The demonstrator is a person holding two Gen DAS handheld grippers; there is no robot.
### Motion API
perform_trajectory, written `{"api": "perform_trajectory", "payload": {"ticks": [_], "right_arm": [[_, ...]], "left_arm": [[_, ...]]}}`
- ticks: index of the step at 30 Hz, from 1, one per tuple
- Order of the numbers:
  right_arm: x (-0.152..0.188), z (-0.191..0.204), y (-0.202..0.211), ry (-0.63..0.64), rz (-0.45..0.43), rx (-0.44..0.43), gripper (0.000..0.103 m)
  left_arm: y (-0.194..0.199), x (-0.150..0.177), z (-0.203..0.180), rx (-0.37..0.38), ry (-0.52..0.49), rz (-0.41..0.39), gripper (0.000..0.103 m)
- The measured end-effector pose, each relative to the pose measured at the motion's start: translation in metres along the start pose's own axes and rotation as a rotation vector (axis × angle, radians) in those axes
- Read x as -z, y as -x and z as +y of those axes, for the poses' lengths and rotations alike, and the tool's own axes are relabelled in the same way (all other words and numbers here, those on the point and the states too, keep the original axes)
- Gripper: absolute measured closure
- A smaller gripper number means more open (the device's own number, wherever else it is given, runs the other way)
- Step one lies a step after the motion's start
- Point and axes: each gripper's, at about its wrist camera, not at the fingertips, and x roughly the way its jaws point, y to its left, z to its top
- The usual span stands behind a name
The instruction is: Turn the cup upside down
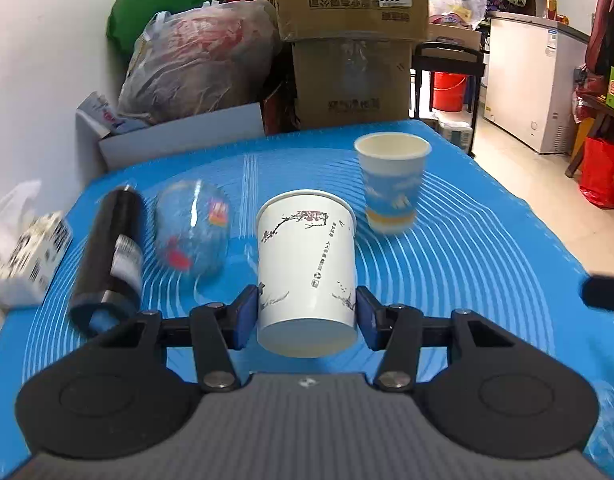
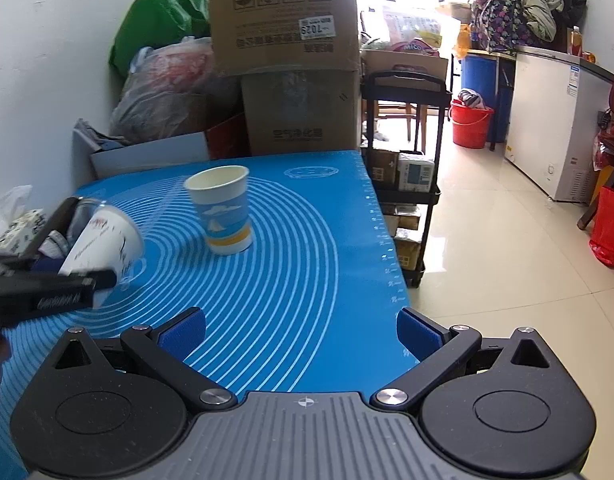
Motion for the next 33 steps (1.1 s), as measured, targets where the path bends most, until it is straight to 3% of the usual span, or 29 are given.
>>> {"api": "perform_trajectory", "payload": {"ticks": [5,13,19,23,33], "right_arm": [[0.010,0.006,0.020,0.026,0.012,-0.009,0.000],[0.028,0.017,0.039,0.061,0.051,-0.020,0.000],[0.033,0.021,0.041,0.080,0.075,-0.021,0.000],[0.033,0.021,0.040,0.084,0.083,-0.025,0.000],[0.035,0.023,0.038,0.099,0.090,-0.037,0.000]], "left_arm": [[0.033,0.033,-0.006,0.009,-0.001,0.016,0.050],[0.035,0.063,-0.006,0.017,0.026,0.055,0.050],[0.037,0.065,-0.006,0.018,0.050,0.053,0.046],[0.037,0.065,-0.004,-0.001,0.070,0.061,0.027],[0.041,0.062,-0.002,-0.012,0.067,0.054,0.025]]}}
